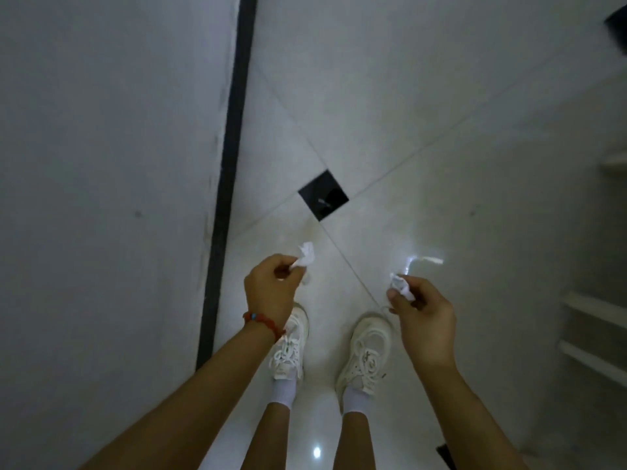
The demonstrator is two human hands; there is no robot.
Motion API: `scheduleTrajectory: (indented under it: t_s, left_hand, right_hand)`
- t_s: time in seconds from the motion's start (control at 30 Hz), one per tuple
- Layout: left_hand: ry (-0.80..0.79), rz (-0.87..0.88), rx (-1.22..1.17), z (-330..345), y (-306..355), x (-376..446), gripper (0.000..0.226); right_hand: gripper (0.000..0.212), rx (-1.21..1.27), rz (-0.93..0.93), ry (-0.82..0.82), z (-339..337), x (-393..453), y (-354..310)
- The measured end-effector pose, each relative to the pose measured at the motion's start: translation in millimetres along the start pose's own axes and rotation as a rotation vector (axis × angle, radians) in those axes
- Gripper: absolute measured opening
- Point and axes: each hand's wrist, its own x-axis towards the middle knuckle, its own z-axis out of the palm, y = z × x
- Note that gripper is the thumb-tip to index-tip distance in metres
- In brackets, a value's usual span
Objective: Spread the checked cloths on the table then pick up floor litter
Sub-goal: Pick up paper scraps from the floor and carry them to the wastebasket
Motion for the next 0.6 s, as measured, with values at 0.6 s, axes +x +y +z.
scheduleTrajectory:
  t_s: [0.6]
  left_hand:
    - [0.182,0.103,-0.186,-224,193,-211,0.007]
  right_hand:
    - [0.022,0.089,-0.227,-0.052,-89,-190,-274]
